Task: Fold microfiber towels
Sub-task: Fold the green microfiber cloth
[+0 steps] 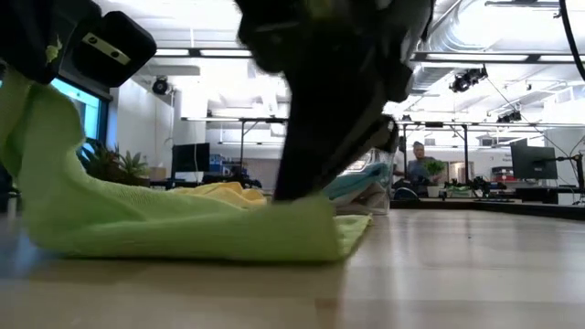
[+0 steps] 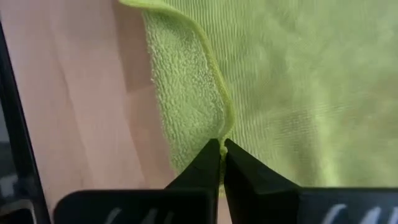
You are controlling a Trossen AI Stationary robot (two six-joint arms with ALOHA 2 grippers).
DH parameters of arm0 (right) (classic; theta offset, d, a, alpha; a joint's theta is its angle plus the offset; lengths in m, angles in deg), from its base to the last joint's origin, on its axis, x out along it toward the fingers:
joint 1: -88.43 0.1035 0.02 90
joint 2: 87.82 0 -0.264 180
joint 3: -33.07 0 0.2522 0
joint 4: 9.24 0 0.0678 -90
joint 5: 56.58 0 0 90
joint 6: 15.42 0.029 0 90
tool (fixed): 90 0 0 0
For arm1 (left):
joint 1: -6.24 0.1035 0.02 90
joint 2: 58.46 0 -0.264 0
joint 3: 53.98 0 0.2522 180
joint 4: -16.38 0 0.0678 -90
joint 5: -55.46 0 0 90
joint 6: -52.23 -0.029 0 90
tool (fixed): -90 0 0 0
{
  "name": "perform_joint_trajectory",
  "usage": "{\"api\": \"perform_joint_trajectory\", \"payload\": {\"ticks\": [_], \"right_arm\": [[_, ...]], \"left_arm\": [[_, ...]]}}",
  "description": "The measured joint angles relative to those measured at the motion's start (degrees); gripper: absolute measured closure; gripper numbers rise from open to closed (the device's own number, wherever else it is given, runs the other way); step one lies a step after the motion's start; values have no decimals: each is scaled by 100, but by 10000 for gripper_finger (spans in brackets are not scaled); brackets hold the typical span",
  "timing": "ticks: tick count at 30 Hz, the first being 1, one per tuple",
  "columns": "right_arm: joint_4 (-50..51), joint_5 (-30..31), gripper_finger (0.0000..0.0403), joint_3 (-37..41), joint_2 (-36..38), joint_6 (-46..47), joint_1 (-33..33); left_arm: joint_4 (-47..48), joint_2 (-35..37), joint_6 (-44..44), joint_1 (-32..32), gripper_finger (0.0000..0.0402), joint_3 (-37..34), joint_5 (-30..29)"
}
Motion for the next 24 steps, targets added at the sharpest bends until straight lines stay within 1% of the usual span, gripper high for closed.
{"api": "perform_joint_trajectory", "payload": {"ticks": [2, 5, 8, 10, 15, 20, 24], "right_arm": [[276, 71, 400, -1, 225, -239, 0], [893, 345, 402, 0, 645, -566, 0], [1423, 581, 402, 32, 1005, -756, 0], [1544, 634, 402, 145, 1254, -794, -2], [1581, 639, 402, 868, 1952, -723, 2], [1064, 641, 402, 1654, 2778, -551, 2], [894, 482, 403, 2043, 3234, -553, -23]], "left_arm": [[171, 76, 0, 2, 401, 0, 0], [426, 253, 32, 79, 401, 0, 6], [455, 471, 120, 214, 401, 1, 4], [448, 582, 152, 284, 401, 0, 15], [257, 701, 153, 370, 401, 3, 34], [249, 702, 153, 410, 401, 229, -4], [196, 703, 152, 453, 401, 357, -7]]}}
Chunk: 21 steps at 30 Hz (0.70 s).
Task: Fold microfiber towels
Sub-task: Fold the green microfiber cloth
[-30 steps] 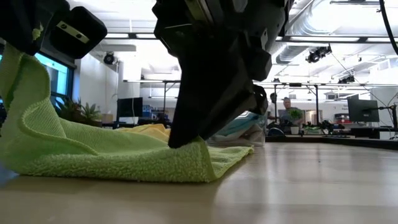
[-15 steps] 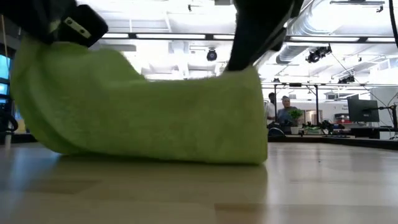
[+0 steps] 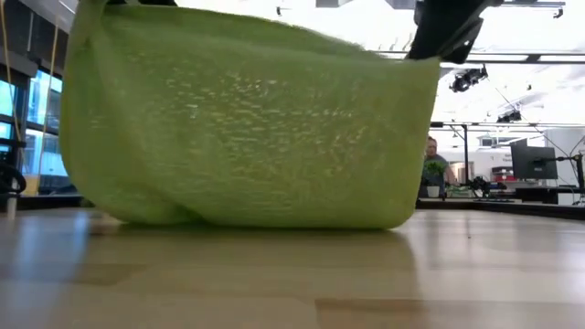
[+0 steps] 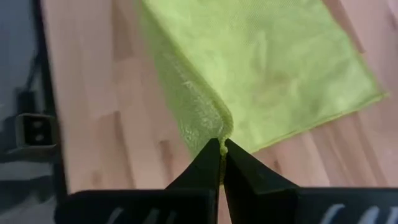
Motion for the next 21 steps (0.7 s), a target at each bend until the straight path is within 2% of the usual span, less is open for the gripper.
{"api": "perform_joint_trajectory", "payload": {"ticks": [5, 11, 17, 21], "right_arm": [[-8, -490, 403, 137, 336, -241, -16], [-13, -749, 403, 137, 382, -330, -34], [25, -748, 403, 137, 353, -281, -288], [55, -711, 403, 137, 344, -176, -690]], "left_arm": [[-183, -1, -1, -31, 401, 1, -20], [-348, -120, 61, -57, 401, 5, -17], [-235, -169, 616, -58, 401, 5, -44], [186, -169, 1149, -13, 401, 5, -366]]}}
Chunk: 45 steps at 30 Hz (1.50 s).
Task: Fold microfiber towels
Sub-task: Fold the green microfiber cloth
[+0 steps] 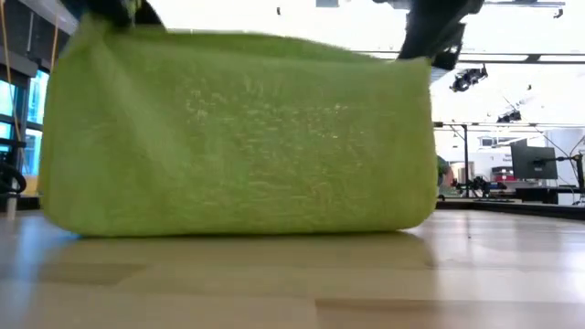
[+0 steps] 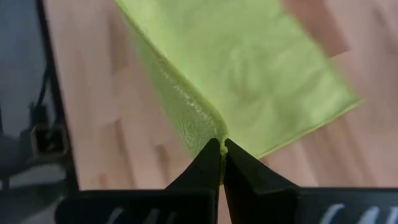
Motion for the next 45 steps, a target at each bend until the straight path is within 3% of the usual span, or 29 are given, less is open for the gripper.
{"api": "perform_joint_trajectory", "payload": {"ticks": [10, 16, 25, 45], "right_arm": [[-61, -226, 403, -7, -546, -156, -663], [-91, -59, 403, -7, -947, -131, -927], [-91, 80, 403, -7, -1181, -30, -1393], [-268, -14, 403, -11, -1481, 9, -1513]], "left_arm": [[405, 0, 643, 307, 401, -624, -144], [493, 0, 604, 580, 401, -739, -511], [487, 0, 255, 973, 401, -739, -418], [846, -348, 324, 986, 401, -737, -564]]}}
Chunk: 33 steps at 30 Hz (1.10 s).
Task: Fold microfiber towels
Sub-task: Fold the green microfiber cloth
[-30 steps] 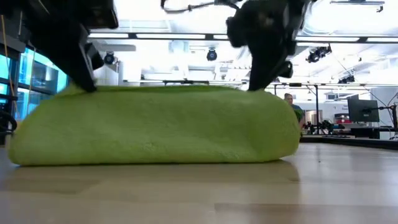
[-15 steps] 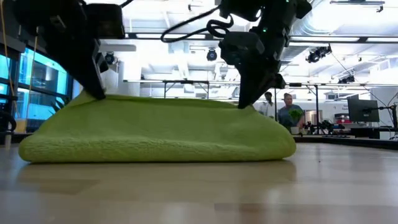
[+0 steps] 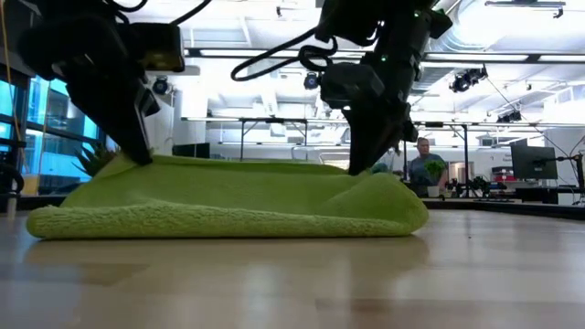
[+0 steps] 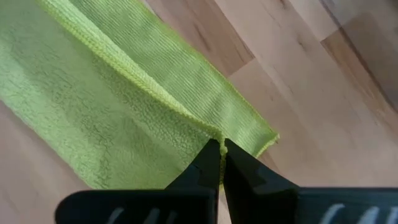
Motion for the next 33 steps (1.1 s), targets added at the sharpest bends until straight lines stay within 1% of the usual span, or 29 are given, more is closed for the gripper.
{"api": "perform_joint_trajectory", "payload": {"ticks": [4, 6, 13, 22, 25, 28, 31, 33], "right_arm": [[69, 227, 403, 0, 11, -7, -28], [149, 241, 403, 0, 31, -12, -66], [245, 312, 403, 0, 33, -157, -64], [245, 325, 399, 0, 33, -161, -63], [370, 328, 376, 16, 33, -159, -63], [339, 334, 331, 17, 28, -154, -66], [406, 331, 281, 17, 35, -159, -66], [472, 332, 255, 17, 84, -221, -66]], "left_arm": [[8, 0, -164, 37, 401, 0, -218], [-8, 0, -220, 81, 401, 0, -282], [-8, 0, -283, 225, 401, 0, -296], [-1, 0, -283, 219, 399, 0, -283], [92, 0, -271, 215, 391, -6, -290], [203, 1, -135, 212, 373, -7, -385], [465, 26, -37, 216, 348, -7, -458], [544, 69, -34, 216, 330, -7, -568]]}}
